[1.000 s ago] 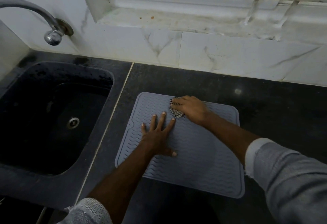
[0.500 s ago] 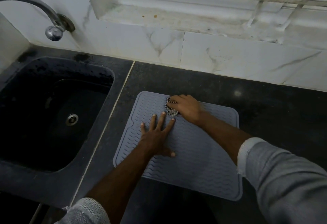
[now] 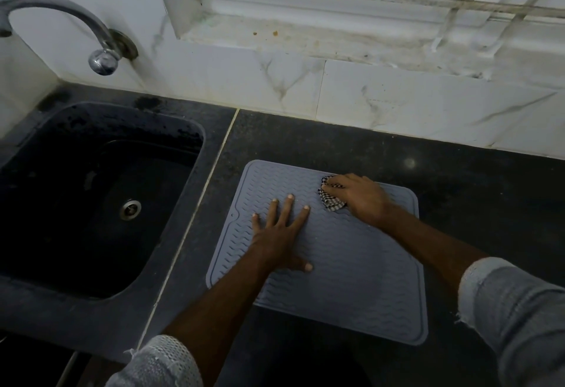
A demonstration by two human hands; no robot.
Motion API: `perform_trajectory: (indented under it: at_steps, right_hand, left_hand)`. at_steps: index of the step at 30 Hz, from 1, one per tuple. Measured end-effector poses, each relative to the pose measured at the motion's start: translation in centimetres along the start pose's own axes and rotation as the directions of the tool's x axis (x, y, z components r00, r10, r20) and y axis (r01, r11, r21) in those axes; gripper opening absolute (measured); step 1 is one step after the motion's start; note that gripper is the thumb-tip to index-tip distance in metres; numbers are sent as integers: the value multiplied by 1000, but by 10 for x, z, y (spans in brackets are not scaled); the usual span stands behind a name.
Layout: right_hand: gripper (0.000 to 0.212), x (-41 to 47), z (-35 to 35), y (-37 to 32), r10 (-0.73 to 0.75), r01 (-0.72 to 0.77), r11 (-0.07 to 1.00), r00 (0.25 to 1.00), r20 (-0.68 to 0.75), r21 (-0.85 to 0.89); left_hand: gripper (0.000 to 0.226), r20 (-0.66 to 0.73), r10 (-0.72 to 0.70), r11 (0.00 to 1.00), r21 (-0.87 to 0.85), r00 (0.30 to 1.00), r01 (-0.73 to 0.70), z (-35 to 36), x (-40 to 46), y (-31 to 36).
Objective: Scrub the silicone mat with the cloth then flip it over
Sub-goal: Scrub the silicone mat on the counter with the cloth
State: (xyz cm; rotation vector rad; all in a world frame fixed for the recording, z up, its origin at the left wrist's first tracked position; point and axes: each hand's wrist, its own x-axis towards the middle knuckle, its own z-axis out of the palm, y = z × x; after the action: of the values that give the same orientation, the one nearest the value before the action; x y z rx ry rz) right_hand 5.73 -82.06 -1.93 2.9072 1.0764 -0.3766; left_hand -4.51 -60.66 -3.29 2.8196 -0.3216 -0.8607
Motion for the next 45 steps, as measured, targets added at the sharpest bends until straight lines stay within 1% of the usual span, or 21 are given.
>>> perform_trajectory:
  at_steps: [4, 6, 8, 11, 15, 19, 22, 25, 28, 30, 32, 33, 35, 37, 41, 45]
  right_hand:
    - [62, 0, -1, -4, 23, -23, 1000, 1000, 12, 14]
    - [58, 1, -5, -5, 24, -24, 999, 1000, 3, 44]
    - [51, 5, -12, -8, 37, -35, 996, 999, -26, 86]
    - [47, 19, -23, -21, 42, -33, 992, 997, -70, 125]
    - [47, 53, -32, -51, -9, 17, 998, 993, -119, 64]
    - [43, 80, -33, -72, -34, 29, 998, 996, -80, -63]
    - [44, 67, -22, -61, -37, 35, 998, 998, -57, -46]
    - [50, 40, -15, -34, -25, 22, 998, 998, -56, -58]
    - [42, 36, -20, -21, -2, 1, 998, 1000, -28, -63]
    - [36, 46, -27, -27, 5, -6, 1000, 997, -71, -18]
    - [37, 64, -30, -43, -8, 14, 999, 989, -148, 36]
    - [38, 74, -32, -54, -19, 27, 998, 987, -162, 51]
    - [40, 92, -32, -75, -52, 57, 998, 990, -130, 33]
    - [41, 97, -28, -82, -70, 69, 997, 993, -91, -16]
    - [46, 69, -18, -55, -54, 52, 998, 996, -70, -24]
    - [39, 56, -22, -36, -19, 17, 999, 998, -59, -29]
  left_hand:
    - [123, -17, 21, 999, -46, 1000, -22, -7, -3, -8]
    - [123, -39, 17, 998, -61, 999, -20, -14, -6, -17]
    - [124, -40, 20, 1000, -21, 999, -21, -16, -10, -28]
    - [128, -1, 37, 999, 39, 999, -37, -9, -19, -39]
    - [128, 2, 44, 998, 41, 999, -44, -2, -22, -43]
    - [128, 13, 42, 998, 43, 999, -43, -4, -21, -42]
    - [128, -3, 40, 998, 50, 999, -40, -3, -22, -41]
    - [129, -14, 37, 998, 44, 999, -36, -5, -23, -40]
    - [129, -1, 24, 998, 51, 1000, -24, -9, -23, -37]
    - [129, 15, 19, 998, 60, 1000, -19, -11, -22, -36]
    - [129, 21, 20, 998, 62, 1000, -22, -12, -21, -36]
    - [129, 23, 22, 998, 61, 999, -23, -13, -21, -36]
    - [129, 32, 19, 998, 63, 999, -21, -15, -21, -36]
    - [130, 37, 10, 997, 71, 999, -12, -16, -20, -35]
    - [130, 43, -2, 997, 81, 999, -1, -16, -20, -34]
    - [129, 59, -10, 997, 79, 998, 5, -17, -20, -31]
